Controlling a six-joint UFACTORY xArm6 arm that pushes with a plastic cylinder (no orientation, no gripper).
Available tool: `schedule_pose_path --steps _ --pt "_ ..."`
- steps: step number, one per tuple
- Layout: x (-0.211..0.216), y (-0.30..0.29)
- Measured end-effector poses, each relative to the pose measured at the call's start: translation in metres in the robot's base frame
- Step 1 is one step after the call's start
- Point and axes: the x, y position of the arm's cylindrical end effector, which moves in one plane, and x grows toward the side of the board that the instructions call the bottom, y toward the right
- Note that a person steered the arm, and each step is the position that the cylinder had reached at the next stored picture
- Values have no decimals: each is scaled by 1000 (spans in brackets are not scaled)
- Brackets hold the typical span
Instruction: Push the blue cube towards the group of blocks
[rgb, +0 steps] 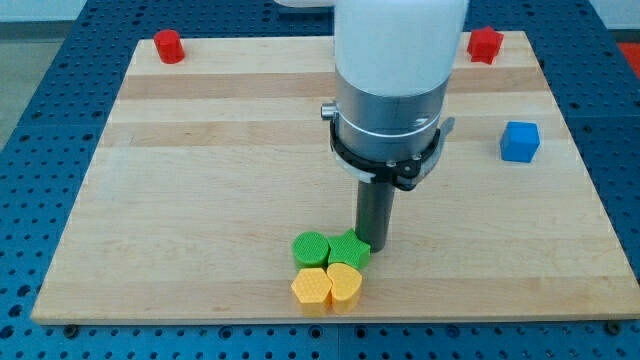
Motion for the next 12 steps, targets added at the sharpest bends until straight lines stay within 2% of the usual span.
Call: schedule_pose_path --steps 2,4,5,6,7,8,10,12 --pt "-2 3" --pt "-20 151" --pt "-54 219" --pt "-113 258" --pt "-138 253" --pt "-138 223" --pt "-138 211" --pt "-138 141"
